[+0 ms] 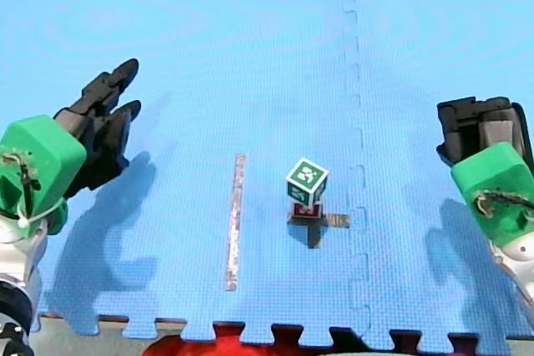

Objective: Stack cube left

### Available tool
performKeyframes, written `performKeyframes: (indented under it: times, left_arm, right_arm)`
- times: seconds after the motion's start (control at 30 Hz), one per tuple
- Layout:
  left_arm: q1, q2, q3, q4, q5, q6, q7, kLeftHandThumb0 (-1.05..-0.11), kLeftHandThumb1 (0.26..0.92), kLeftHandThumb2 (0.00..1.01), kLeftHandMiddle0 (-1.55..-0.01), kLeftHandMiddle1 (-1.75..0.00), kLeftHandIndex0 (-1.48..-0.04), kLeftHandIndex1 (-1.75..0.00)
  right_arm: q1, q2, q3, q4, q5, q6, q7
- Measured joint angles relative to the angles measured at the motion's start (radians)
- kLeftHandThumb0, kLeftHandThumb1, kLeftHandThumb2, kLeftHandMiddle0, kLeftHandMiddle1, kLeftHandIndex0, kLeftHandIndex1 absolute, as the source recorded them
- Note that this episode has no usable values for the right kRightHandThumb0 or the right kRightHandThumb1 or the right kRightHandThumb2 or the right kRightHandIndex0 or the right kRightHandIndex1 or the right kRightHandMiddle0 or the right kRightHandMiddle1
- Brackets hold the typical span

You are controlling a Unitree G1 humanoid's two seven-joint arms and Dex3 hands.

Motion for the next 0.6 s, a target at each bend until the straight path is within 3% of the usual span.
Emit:
performKeyframes:
  times: [0.3,0.6]
  left_arm:
    - [0.000,0.000,0.000,-0.001,0.000,-0.008,-0.009,-1.048,0.921,0.82,-0.29,-0.06,-0.14,-0.01]
    - [0.006,-0.004,0.004,-0.001,-0.008,-0.028,-0.029,-1.048,0.921,0.81,-0.31,-0.05,-0.15,-0.01]
  right_arm:
    - [0.007,-0.003,-0.004,-0.001,0.002,-0.013,0.001]
    - [0.014,-0.003,-0.002,-0.004,-0.002,-0.021,-0.019]
